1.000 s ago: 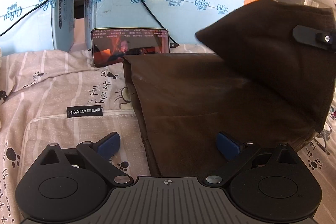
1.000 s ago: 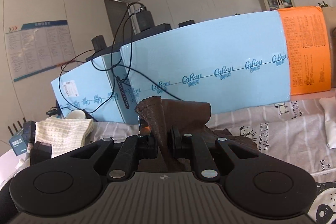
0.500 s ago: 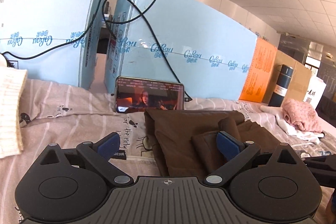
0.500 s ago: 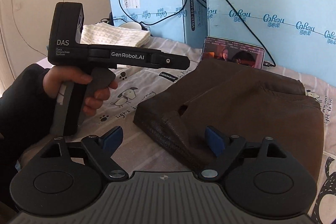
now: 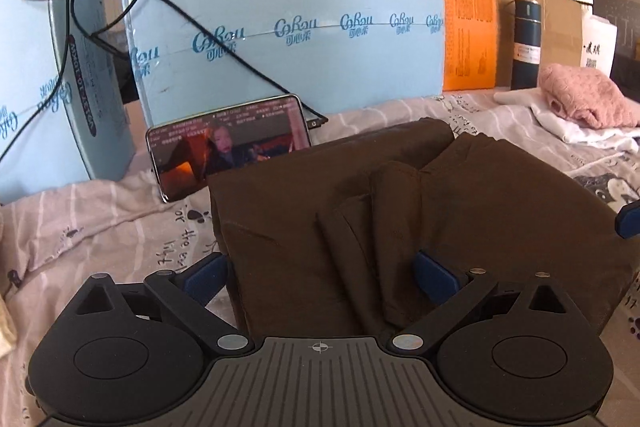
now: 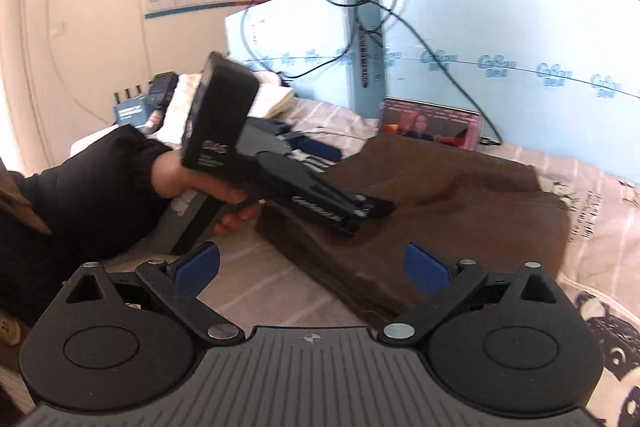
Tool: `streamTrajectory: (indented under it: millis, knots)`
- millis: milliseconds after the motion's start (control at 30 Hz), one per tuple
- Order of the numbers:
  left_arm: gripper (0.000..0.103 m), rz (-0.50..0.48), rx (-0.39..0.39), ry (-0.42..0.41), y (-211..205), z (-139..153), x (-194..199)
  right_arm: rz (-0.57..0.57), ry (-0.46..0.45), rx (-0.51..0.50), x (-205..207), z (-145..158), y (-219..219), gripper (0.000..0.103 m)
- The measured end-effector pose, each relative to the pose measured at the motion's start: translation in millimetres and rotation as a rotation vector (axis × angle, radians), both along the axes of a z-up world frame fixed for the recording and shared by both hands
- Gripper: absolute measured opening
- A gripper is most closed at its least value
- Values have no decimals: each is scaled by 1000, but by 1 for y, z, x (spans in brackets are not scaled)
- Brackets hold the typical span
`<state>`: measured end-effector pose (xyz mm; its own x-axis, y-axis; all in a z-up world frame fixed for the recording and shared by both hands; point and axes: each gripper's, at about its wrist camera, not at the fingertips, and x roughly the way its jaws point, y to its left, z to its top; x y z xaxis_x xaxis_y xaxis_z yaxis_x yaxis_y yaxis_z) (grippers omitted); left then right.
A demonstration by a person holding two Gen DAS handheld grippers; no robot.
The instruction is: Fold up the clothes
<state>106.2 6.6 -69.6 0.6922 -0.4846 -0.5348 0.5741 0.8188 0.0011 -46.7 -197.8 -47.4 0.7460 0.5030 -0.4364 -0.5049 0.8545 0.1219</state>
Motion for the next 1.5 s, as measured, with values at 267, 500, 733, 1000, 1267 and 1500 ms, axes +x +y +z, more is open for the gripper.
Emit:
streamTrajectory:
  millis: [267,500,733,1000,1267,1500]
  knots:
    - [101,137,-281,298,53,3,15,-389,212,205,45,-23,-71,100]
    - [102,14,-544,487,55,-18,28,-389,296,404,70,-37,-76,99]
    - [69,-1,-526,395,43,-20,12,-481,273,394,71,-35,-74,54]
    - [23,20,-519,306,53,-7,-1,-430,188,441,54,-12,-64,23]
    - [22,88,-545,140,103,22,-33,-257,102,433,56,30,-16,21]
    - [22,248,-584,-9,170,45,-49,-69,61,426,95,61,53,20]
